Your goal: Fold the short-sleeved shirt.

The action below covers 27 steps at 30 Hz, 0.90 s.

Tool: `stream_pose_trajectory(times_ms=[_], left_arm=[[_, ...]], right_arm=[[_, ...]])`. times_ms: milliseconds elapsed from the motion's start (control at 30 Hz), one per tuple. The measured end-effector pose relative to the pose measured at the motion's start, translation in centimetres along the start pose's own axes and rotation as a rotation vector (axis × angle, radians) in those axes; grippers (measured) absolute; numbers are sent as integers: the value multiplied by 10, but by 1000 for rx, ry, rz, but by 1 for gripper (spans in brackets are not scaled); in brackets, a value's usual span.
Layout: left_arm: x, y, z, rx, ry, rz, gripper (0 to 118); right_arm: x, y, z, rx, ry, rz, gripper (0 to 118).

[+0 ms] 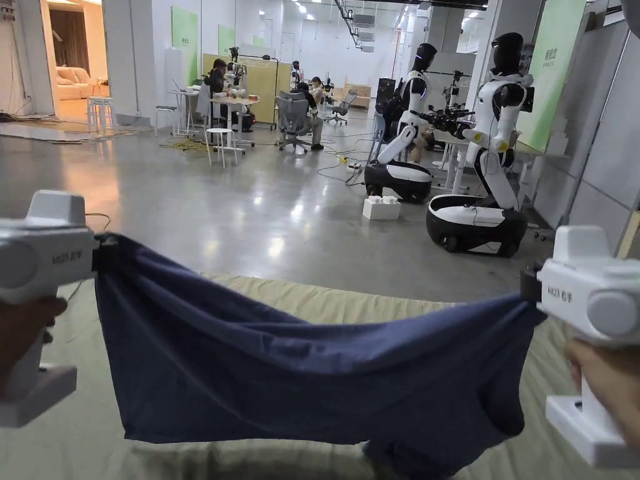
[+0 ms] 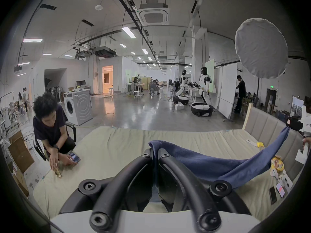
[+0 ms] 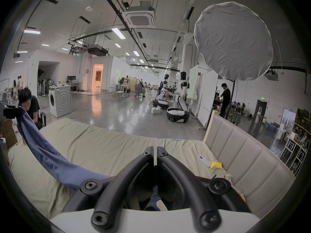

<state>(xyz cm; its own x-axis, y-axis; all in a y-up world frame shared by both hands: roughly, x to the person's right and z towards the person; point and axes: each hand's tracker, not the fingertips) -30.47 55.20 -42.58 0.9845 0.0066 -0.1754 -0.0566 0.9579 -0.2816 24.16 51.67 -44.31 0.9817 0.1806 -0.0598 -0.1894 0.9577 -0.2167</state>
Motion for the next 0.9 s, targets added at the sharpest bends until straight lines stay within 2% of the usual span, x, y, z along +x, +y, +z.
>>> stream_pose_trajectory(times_ms=[67, 133, 167, 233, 333, 400, 533, 600, 667, 767, 833, 900], left_arm=[[-2, -26, 7, -22, -22, 3, 5], [-4, -40, 9, -26, -29, 45, 5], [-25, -93, 26, -28, -31, 60, 5], [-43, -141, 47, -45, -26, 45, 5], [-32, -165, 89, -83, -40, 60, 5], [-36, -184, 106, -115, -36, 61, 5], [-67, -232, 113, -258, -24, 82, 5], [-46, -250, 136, -321, -17, 62, 5], [-43, -273, 144, -406, -2, 57, 5], [-28, -303, 147, -551, 42, -21, 5], [-30, -323, 139, -652, 51, -42, 5], [-31, -343, 127, -686, 50, -39, 5]], right_arm=[[-5, -25, 17, -9, -3, 21, 2], [2, -52, 27, -54, 11, -16, 2], [2, -65, 35, -78, 19, -14, 2], [0, -88, 51, -105, 14, 6, 2], [1, -120, 78, -170, 41, -7, 2], [-20, -130, 116, -189, 13, 29, 2], [-36, -173, 152, -294, 52, 36, 2], [-45, -199, 164, -379, 58, 42, 2], [-50, -225, 167, -448, 68, 38, 2], [-55, -264, 163, -562, 79, -14, 2], [-62, -284, 159, -638, 86, 19, 2], [-60, -307, 146, -666, 72, -4, 2]])
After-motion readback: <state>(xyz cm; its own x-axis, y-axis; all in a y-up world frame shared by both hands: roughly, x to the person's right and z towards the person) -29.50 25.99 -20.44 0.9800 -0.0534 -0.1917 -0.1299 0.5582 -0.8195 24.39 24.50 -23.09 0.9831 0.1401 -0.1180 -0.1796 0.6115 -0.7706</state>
